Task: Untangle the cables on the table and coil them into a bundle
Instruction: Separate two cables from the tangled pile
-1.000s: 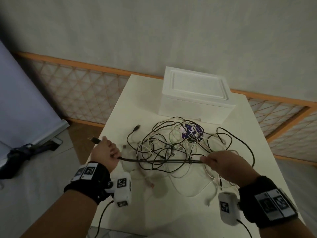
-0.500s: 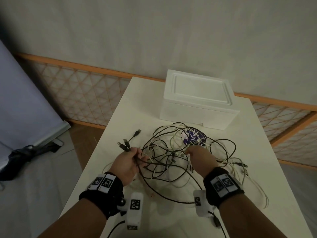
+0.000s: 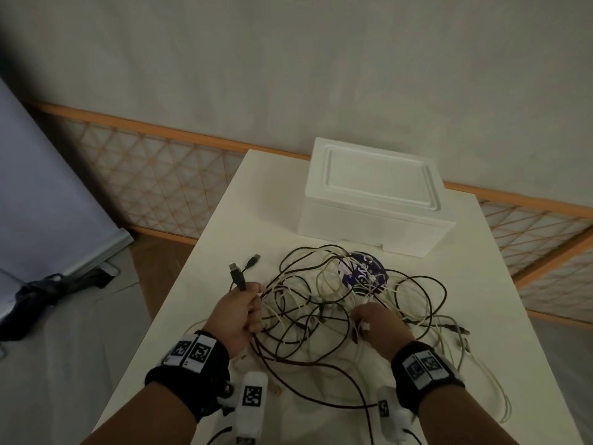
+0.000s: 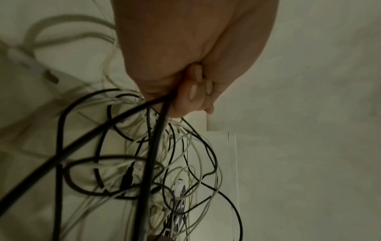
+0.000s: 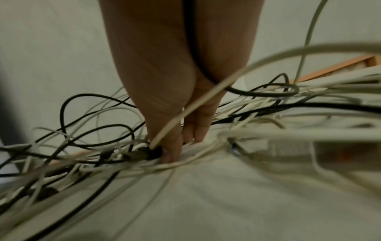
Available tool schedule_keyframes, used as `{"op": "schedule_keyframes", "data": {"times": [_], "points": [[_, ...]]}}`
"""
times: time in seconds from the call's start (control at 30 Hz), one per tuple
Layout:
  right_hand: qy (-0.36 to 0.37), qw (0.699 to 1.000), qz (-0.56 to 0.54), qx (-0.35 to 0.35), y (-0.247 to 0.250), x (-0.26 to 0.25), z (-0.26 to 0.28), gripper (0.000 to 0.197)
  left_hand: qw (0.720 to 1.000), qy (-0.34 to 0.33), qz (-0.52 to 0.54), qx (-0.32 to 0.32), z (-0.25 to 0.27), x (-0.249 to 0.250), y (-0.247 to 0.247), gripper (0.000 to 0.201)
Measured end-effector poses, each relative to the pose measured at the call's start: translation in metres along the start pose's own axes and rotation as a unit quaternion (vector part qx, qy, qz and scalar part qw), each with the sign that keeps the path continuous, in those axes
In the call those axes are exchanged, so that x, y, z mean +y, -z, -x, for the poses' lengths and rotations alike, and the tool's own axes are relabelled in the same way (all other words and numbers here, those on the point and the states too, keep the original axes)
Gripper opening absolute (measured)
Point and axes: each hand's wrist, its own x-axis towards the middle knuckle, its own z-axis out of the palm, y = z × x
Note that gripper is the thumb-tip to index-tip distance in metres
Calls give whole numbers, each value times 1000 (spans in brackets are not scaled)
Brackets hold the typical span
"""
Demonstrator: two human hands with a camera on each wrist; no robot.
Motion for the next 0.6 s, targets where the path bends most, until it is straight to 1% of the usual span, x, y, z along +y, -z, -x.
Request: {"op": "schedule_keyframes", "data": {"times": [0.07, 0.13, 0.2, 0.27, 0.3, 0.4, 0.5, 0.6], "points": [[11, 1000, -6, 6, 0, 2, -1, 31, 1000, 5, -21, -7, -1, -5, -7, 19], [1, 998, -47, 38, 3, 1, 0, 31, 998, 8, -56, -15, 0, -10, -11, 20], [-13, 993, -60, 97, 6, -1, 3, 34, 997, 5, -80, -7, 1, -15, -9, 20], [3, 985, -68, 157, 10, -5, 8, 32, 997, 9, -80, 19, 1, -18, -1, 20], [13, 980, -93, 177, 14, -7, 11, 28, 997, 13, -74, 33, 0, -19, 4, 20], [33, 969, -148, 193, 31, -17, 16, 12, 996, 12, -60, 61, 0, -20, 18, 19], [62, 957, -204, 194, 49, -30, 18, 12, 997, 2, -47, 67, 2, -18, 23, 16], [72, 947, -250, 186, 60, -49, 23, 15, 997, -20, -61, 39, 9, -16, 14, 18]]}}
